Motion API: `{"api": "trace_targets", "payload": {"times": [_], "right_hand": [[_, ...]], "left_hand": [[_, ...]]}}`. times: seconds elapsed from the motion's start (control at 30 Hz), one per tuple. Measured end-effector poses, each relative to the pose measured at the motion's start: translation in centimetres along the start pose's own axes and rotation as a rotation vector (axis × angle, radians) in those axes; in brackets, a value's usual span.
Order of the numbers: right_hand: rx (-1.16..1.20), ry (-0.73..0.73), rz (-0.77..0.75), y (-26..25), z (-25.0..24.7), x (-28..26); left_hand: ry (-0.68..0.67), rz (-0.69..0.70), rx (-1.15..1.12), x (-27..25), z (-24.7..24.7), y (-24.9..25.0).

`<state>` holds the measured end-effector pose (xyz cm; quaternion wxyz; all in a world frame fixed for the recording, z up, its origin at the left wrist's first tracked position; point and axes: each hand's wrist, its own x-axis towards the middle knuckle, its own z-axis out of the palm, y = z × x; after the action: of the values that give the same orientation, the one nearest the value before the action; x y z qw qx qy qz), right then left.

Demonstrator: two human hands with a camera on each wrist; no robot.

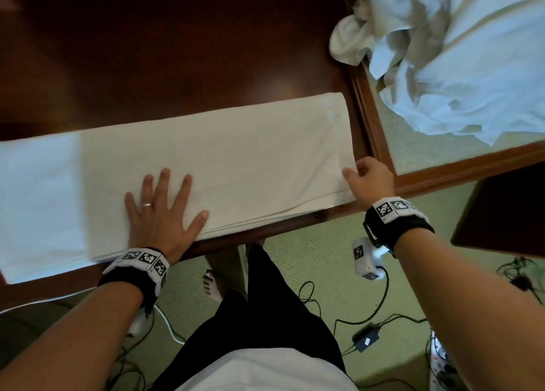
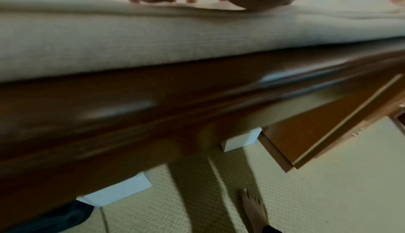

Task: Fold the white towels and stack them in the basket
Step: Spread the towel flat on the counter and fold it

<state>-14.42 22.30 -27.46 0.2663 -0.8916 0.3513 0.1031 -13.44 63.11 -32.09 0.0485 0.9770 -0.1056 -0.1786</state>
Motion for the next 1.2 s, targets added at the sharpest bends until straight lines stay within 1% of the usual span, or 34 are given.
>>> {"api": "trace_targets", "payload": {"times": [0.07, 0.1, 0.2, 0.23, 0.3, 0.37, 0.4, 0.43, 0.5, 0.57, 0.6, 0.63, 0.67, 0.7, 0.73, 0.77, 0.8, 0.9, 0.97, 1.0, 1.07, 1.2], "right_hand": [[-0.026, -0.021, 0.005, 0.5, 0.0, -0.8], [-0.035, -0.005, 0.001, 0.6, -0.3, -1.2], [-0.021, 0.125, -0.033, 0.4, -1.3, -2.1], [-0.028, 0.139, -0.032, 0.5, -1.6, -2.4], [-0.079, 0.077, 0.017, 1.3, -1.8, -2.8], [-0.098, 0.014, 0.108, 2.3, -1.5, -3.3], [-0.098, 0.025, 0.126, 2.3, -1.3, -3.6], [-0.112, 0.069, 0.105, 1.9, -1.0, -3.8], [-0.187, 0.179, -0.032, 0.0, 0.2, -4.5], [-0.242, 0.221, -0.263, -3.1, 2.2, -5.6], [-0.268, 0.180, -0.391, -4.7, 3.4, -6.2], [-0.323, 0.095, -0.503, -5.6, 4.8, -6.4], [-0.407, -0.013, -0.585, -6.1, 5.9, -6.5], [-0.501, -0.123, -0.618, -5.6, 6.7, -6.0], [-0.558, -0.197, -0.611, -4.6, 6.9, -5.2], [-0.560, -0.225, -0.568, -3.3, 6.6, -4.3], [-0.543, -0.207, -0.513, -1.9, 5.9, -3.5], [-0.448, -0.022, -0.435, 0.4, 3.0, -1.6], [-0.250, 0.114, -0.386, 0.5, 1.7, -0.2], [-0.120, 0.122, -0.308, 0.1, 1.2, 0.7], [0.053, 0.003, -0.101, -1.0, 0.8, 2.3], [0.094, -0.141, 0.072, -3.0, 0.8, 4.3]], "left_hand": [[-0.023, 0.008, 0.003, -0.4, 0.3, 0.2], [-0.030, 0.003, 0.005, -0.4, 0.4, 0.3], [-0.037, 0.006, 0.019, -0.3, 0.4, 0.1], [-0.036, 0.011, 0.024, -0.3, 0.4, 0.0], [-0.034, 0.015, 0.017, -0.3, 0.5, -0.1], [-0.034, 0.019, 0.015, -0.4, 0.5, -0.1], [-0.037, 0.019, 0.021, -0.4, 0.6, 0.0], [-0.035, 0.019, 0.023, -0.4, 0.7, 0.0], [-0.025, 0.019, 0.022, -0.5, 0.8, 0.1], [-0.022, 0.016, 0.031, -0.5, 1.0, 0.1], [-0.017, 0.016, 0.031, -0.5, 1.1, 0.1], [-0.009, 0.016, 0.030, -0.5, 1.2, 0.1], [-0.003, 0.018, 0.030, -0.5, 1.2, 0.0], [-0.002, 0.018, 0.031, -0.5, 1.3, -0.1], [-0.007, 0.015, 0.037, -0.4, 1.3, -0.1], [-0.014, 0.011, 0.046, -0.4, 1.3, -0.2], [-0.016, 0.007, 0.050, -0.4, 1.2, -0.2], [0.013, -0.031, 0.007, -0.2, 0.5, 0.3], [0.021, -0.081, -0.046, 0.4, 0.0, 1.1], [0.018, -0.110, -0.059, 0.8, -0.3, 1.7], [0.008, -0.152, -0.037, 1.1, -0.6, 2.7], [-0.021, -0.209, -0.008, 1.2, -0.8, 3.3]]}}
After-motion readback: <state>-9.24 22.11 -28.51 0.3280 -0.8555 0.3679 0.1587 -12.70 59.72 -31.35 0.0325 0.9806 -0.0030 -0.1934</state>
